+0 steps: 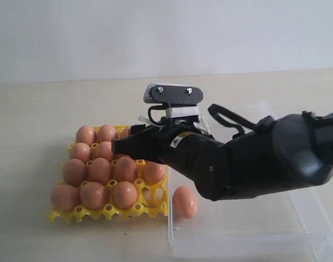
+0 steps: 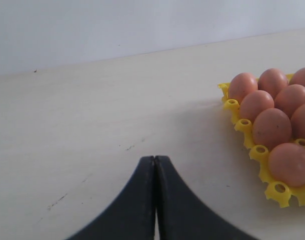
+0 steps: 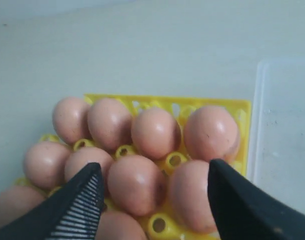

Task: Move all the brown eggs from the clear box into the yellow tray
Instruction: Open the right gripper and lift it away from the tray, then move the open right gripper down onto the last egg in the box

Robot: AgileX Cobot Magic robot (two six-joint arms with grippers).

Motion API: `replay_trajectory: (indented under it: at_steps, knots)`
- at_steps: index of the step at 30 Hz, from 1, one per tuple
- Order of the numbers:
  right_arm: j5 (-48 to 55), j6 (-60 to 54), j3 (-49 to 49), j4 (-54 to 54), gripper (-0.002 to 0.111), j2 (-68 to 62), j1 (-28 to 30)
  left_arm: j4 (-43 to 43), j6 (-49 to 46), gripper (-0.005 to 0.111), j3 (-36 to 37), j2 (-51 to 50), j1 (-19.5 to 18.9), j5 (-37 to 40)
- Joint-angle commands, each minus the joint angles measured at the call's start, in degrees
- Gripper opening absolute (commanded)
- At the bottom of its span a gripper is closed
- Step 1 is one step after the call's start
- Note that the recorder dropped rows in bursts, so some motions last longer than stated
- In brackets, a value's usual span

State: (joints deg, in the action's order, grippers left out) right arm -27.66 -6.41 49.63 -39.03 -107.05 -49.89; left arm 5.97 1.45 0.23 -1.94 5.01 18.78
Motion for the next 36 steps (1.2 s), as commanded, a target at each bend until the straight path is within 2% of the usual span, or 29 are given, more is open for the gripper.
replay_trajectory:
  at_steps: [1, 3, 8, 12, 17, 19, 21, 26, 28, 36]
  knots:
    - [5.3, -8.6, -0.1, 0.1, 0.050, 7.8, -0.1, -0.1, 0.2, 0.000, -0.2, -0.1, 0.2, -0.7]
    - [11.2, -11.5, -0.2, -0.7, 0.040, 10.7, 0.1, -0.1, 0.2, 0.000, -0.2, -0.1, 0.2, -0.7]
    - [21.6, -13.1, -2.5, -0.8, 0.002, 16.4, 2.8, -0.1, 0.2, 0.000, -0.2, -0.1, 0.2, -0.7]
    - [25.1, -13.1, -5.3, -0.8, 0.000, 19.5, 6.9, -0.1, 0.2, 0.000, -0.2, -0.1, 0.2, -0.7]
    - [36.2, -10.3, -6.3, 1.3, 0.000, 20.3, 13.4, -0.1, 0.2, 0.000, -0.2, -0.1, 0.2, -0.7]
    - [40.9, -9.4, -6.3, 1.7, 0.003, 19.6, 16.0, -0.1, 0.2, 0.000, -0.2, -0.1, 0.2, -0.7]
    - [45.0, -9.4, -6.3, 1.7, 0.011, 18.2, 17.9, -0.1, 0.2, 0.000, -0.2, -0.1, 0.2, -0.7]
    - [48.4, -9.4, -6.3, 0.3, 0.043, 15.5, 19.4, -0.1, 0.2, 0.000, -0.2, -0.1, 0.2, -0.7]
    - [48.5, -9.4, -6.3, -1.6, 0.051, 14.9, 19.4, -0.1, 0.2, 0.000, -0.2, -0.1, 0.2, -0.7]
    - [48.5, -9.5, -6.3, -3.1, 0.054, 11.0, 19.3, -0.1, 0.2, 0.000, -0.2, -0.1, 0.2, -0.7]
